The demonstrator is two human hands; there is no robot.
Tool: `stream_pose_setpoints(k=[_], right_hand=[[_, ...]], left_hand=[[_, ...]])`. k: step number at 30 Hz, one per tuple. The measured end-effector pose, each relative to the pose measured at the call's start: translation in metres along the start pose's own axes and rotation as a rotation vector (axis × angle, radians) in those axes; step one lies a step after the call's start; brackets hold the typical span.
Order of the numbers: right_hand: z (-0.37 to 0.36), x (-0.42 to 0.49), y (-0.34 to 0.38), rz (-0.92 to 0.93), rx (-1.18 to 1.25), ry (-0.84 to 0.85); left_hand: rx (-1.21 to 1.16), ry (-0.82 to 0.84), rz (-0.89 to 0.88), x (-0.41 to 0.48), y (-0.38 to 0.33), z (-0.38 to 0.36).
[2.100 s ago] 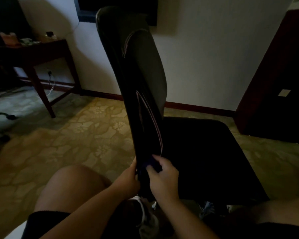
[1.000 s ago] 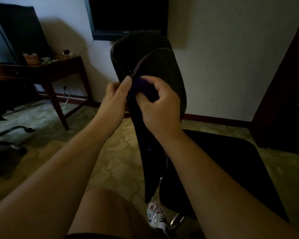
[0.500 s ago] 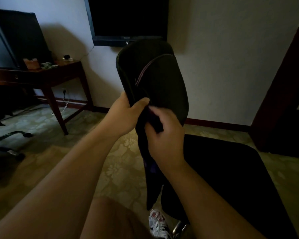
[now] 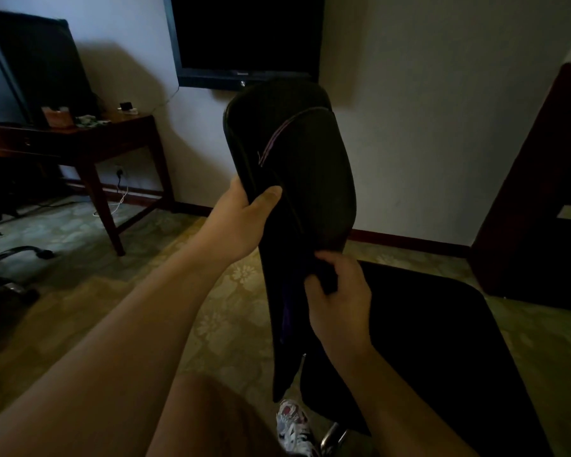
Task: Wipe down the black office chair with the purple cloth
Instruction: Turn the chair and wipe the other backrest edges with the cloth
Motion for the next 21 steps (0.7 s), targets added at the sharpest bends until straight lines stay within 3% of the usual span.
stream_pose_setpoints(k=[3, 7, 14, 17, 21], right_hand=[[-0.014, 0.026, 0.061, 0.221, 0.032, -0.034], [-0.023, 0.038, 0.082, 0.334, -0.035, -0.081], [-0.017, -0.023, -0.024, 0.064, -0.393, -0.014], [-0.014, -0.018, -0.020, -0.030, -0.275, -0.046], [-0.012, 0.029, 0.049, 0.185, -0.052, -0.111]], left_hand=[[-0.007, -0.021, 0.007, -0.001, 0.001, 0.002], [0.004, -0.033, 0.014, -0.001, 0.005, 0.004], [0.000, -0.003, -0.005, -0.001, 0.003, 0.000], [0.002, -0.001, -0.017, -0.004, -0.001, -0.002], [0.023, 0.001, -0.002, -0.004, 0.000, -0.002]])
Point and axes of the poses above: each hand's wrist, its own x-axis towards the middle knuckle, its own z-axis out of the back of the hand, y = z × x, the point moved 7 cm from there along x, towards the middle knuckle, and after that the axes turned 6 degrees about y, right-handed, at the moved point
